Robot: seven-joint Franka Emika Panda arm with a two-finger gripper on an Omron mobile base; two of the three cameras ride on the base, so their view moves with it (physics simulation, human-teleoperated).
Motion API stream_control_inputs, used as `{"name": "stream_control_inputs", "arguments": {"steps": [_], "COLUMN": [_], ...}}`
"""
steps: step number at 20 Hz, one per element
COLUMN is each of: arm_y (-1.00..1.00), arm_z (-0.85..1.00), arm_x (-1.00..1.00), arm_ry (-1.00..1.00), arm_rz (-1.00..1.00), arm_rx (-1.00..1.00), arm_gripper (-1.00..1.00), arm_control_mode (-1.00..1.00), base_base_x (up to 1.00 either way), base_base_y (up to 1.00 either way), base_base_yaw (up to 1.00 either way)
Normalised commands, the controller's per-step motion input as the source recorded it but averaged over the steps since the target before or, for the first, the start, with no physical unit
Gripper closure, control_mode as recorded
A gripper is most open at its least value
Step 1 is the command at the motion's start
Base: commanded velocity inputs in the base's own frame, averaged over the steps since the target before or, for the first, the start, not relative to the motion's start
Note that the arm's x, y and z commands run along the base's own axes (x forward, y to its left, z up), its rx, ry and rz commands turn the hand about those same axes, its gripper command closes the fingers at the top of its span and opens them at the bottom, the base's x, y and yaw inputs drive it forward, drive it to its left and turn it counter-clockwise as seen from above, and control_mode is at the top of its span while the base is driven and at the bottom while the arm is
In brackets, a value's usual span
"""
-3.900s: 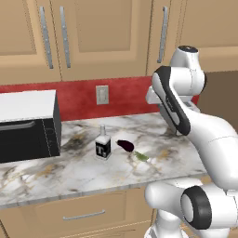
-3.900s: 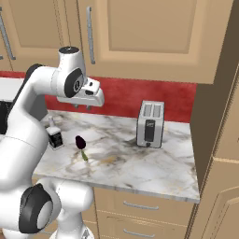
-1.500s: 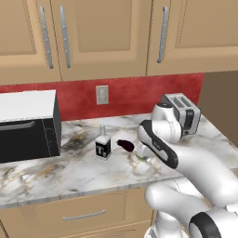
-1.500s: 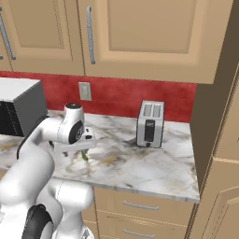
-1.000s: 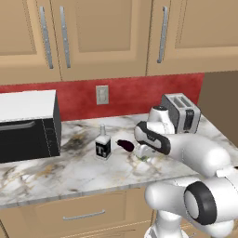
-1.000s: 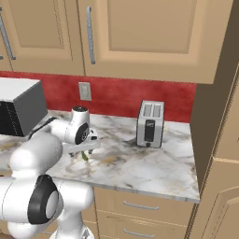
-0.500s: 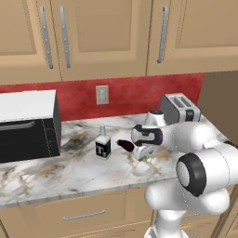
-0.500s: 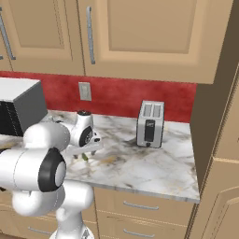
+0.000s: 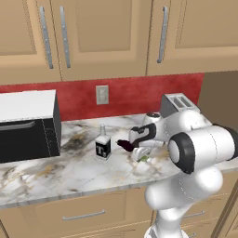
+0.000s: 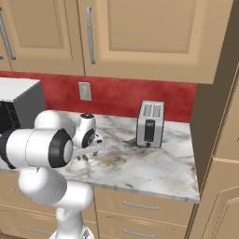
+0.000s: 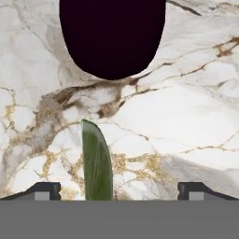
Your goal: Place the liquor on the top shelf of the fridge to keep it out of children's reach, and place the lemon wedge and eggplant on lower shelves for easy access.
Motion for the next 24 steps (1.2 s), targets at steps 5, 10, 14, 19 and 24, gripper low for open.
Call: {"name": "stream_control_inputs", "arguments": {"steps": [5,10,14,19,24], "arm_y": [0.00,0.02,0.20,0.18,0.00], "arm_z": [-0.35,-0.47,-0.25,0.15,0.87], "arm_x": [0.11,-0.07,-0.50,-0.67,-0.83], "arm_ry": [0.00,0.03,0.00,-0.01,-0.20], "arm_rz": [0.04,0.01,0.02,0.07,0.06], "arm_rx": [0.00,0.00,0.00,-0.01,-0.03], "arm_gripper": [1.00,1.00,1.00,1.00,1.00], "arm_control_mode": [-1.00,-1.00,-1.00,-1.00,-1.00], "base_base_x": [0.00,0.00,0.00,0.00,0.00], "base_base_y": [0.00,0.00,0.00,0.00,0.00], "base_base_yaw": [0.00,0.00,0.00,0.00,0.00]}}
